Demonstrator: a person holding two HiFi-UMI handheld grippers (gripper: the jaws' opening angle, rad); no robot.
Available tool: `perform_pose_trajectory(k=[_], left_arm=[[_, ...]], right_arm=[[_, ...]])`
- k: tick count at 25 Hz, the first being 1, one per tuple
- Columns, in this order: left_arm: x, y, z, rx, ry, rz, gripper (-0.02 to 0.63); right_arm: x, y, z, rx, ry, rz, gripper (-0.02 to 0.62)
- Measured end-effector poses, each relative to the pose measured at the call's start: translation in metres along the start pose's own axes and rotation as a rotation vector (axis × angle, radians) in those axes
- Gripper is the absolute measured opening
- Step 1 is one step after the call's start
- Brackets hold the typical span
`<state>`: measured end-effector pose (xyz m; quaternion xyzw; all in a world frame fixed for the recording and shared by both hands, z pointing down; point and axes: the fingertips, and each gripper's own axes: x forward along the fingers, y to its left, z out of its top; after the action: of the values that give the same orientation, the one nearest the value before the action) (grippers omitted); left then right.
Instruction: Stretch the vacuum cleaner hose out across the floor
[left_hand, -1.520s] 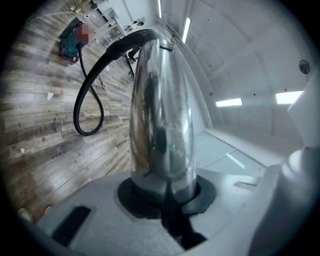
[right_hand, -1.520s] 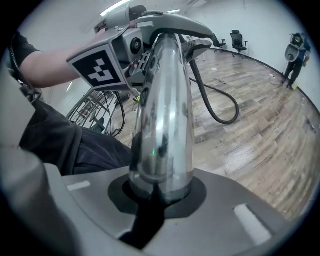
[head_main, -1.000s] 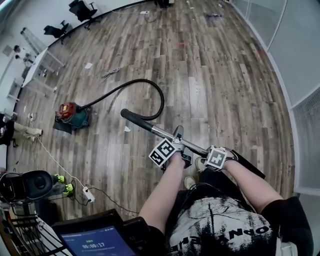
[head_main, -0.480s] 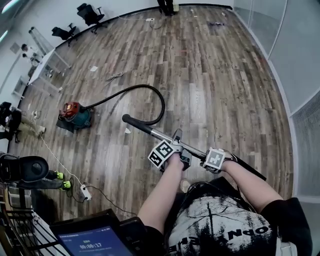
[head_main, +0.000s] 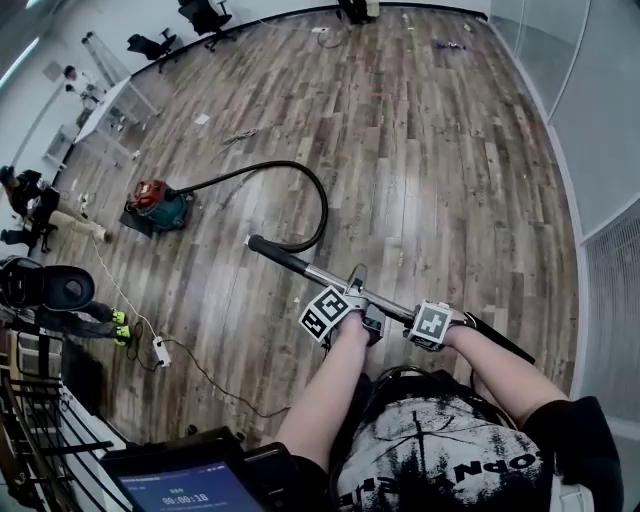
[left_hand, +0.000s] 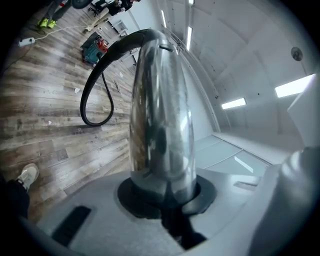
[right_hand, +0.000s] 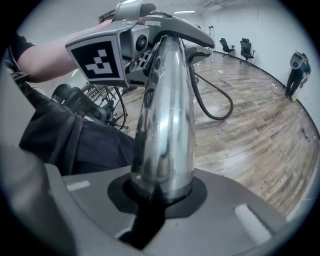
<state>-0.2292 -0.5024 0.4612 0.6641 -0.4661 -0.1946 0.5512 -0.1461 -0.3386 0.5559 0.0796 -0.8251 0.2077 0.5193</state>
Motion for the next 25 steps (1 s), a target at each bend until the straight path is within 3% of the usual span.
perform_pose_trajectory(k=[6,11,18,25], left_arm=[[-0.017,-0.005,-0.056,-0.01,-0.012,0.038,0.048],[-0.031,-0.009,-0.08,0.003,-0.019,0.058,0.048],[-0.071,0.001,-0.092,0.007,-0.032,0.07,0.048],[-0.113,0.001,-0.111,0.026,-0.032,0.027,0.048]], right_arm=[[-0.015,0.027,-0.052,-0.013,0.008,0.045,0.064],[-0.01,0.047,-0.074,-0.041,-0.028,0.091,0.066],[0.003,0.084,-0.08,-0.057,-0.04,0.108,0.066],[0.011,0.137,-0.076,-0.055,-0.122,0.108,0.064]])
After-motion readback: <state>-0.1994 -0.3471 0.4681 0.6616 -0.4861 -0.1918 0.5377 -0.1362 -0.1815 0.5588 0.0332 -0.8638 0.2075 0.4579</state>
